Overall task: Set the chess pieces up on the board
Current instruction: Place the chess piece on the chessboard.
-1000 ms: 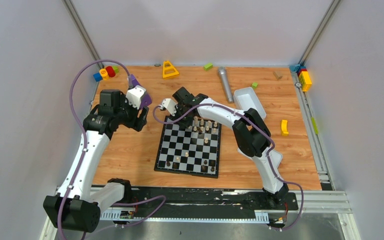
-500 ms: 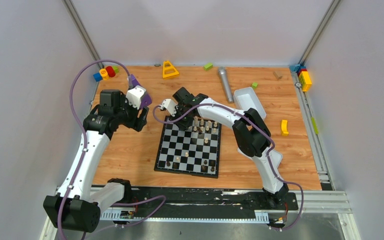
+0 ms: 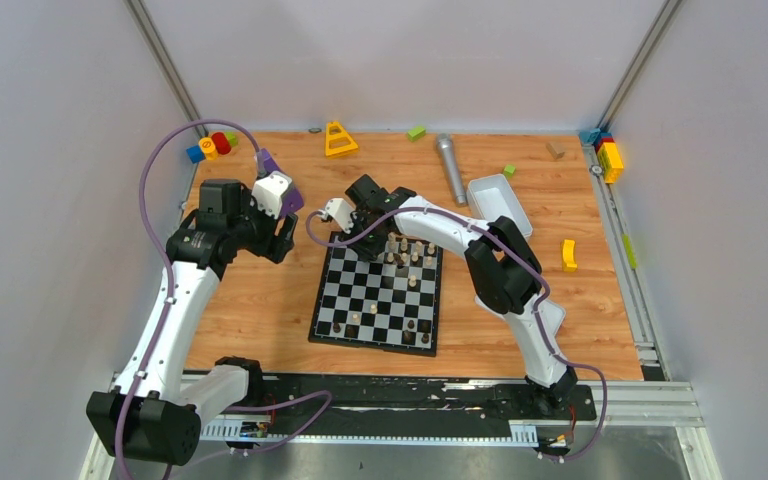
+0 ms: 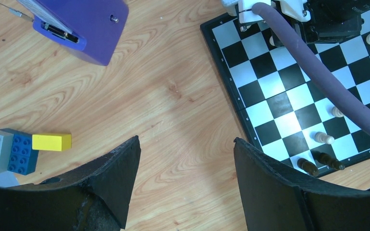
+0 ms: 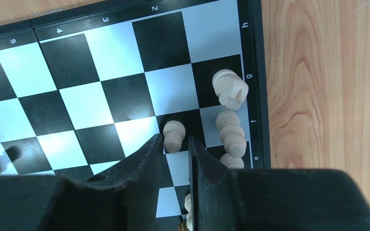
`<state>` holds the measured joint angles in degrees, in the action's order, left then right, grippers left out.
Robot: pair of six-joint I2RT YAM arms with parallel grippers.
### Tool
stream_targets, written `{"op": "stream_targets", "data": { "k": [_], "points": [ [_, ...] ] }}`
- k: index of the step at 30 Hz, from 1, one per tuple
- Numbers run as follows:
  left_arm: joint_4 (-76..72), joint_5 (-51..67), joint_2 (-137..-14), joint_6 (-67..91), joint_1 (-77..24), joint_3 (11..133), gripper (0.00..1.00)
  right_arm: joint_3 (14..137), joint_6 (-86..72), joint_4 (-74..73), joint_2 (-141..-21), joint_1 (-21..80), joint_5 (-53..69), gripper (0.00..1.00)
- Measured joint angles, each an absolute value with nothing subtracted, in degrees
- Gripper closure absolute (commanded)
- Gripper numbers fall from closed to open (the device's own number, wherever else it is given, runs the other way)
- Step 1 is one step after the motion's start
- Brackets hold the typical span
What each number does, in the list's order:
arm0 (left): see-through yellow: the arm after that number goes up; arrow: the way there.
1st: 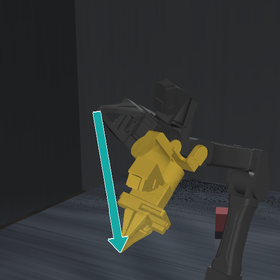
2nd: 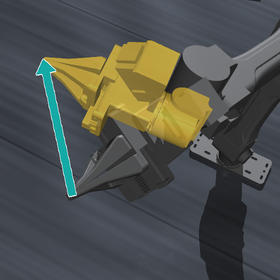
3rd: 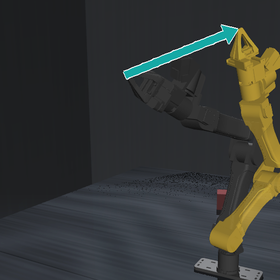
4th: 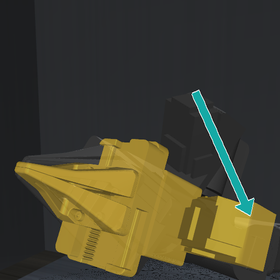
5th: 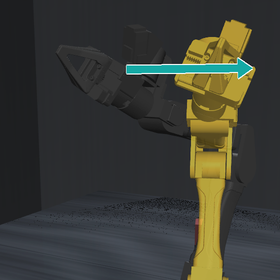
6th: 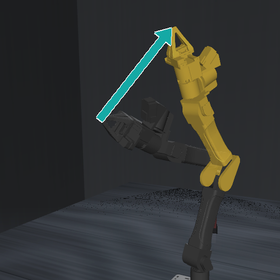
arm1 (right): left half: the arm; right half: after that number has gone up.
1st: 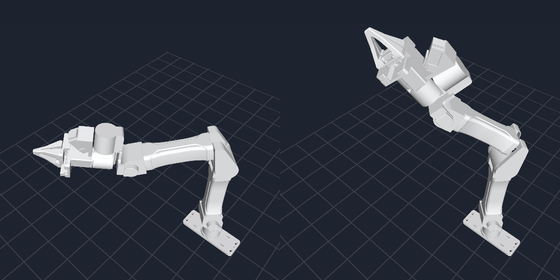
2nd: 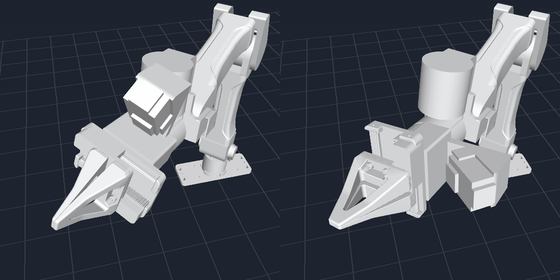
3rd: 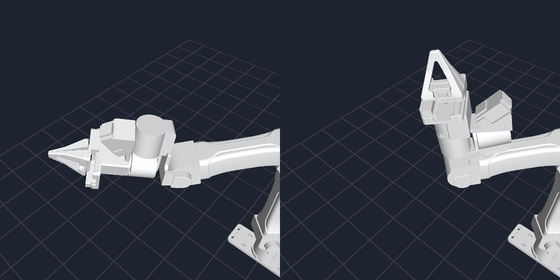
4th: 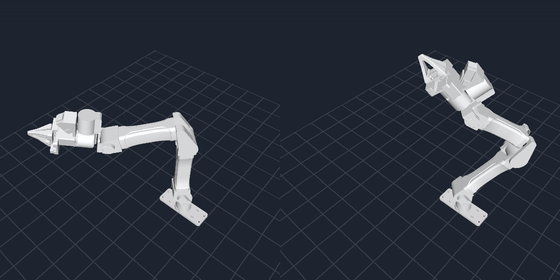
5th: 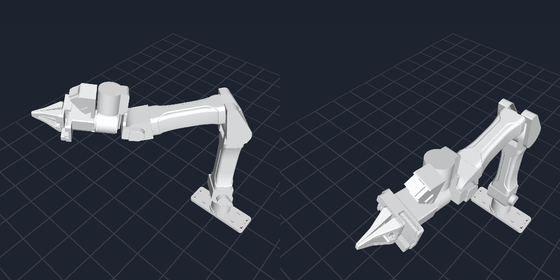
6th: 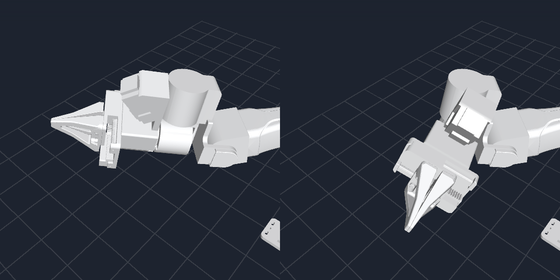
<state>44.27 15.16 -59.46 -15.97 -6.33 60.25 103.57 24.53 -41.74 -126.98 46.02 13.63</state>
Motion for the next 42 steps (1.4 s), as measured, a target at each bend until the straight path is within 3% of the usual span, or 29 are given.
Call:
{"op": "stream_targets", "data": {
  "k": [8, 29, 42],
  "points": [
    [44.3, 15.6, -59.5, -16.0, -6.3, 60.2, 0.21, 105.0, 24.5, -42.3, -127.0, 46.0, 13.1, 0.73],
    [44.3, 16.0, -59.4, -16.0, -6.3, 59.9, 0.21, 104.9, 24.1, -42.5, -126.8, 46.0, 12.9, 0.87],
    [44.3, 16.3, -59.4, -16.0, -6.3, 59.9, 0.21, 103.9, 24.3, -42.7, -126.0, 46.0, 12.1, 0.84]
  ]
}}
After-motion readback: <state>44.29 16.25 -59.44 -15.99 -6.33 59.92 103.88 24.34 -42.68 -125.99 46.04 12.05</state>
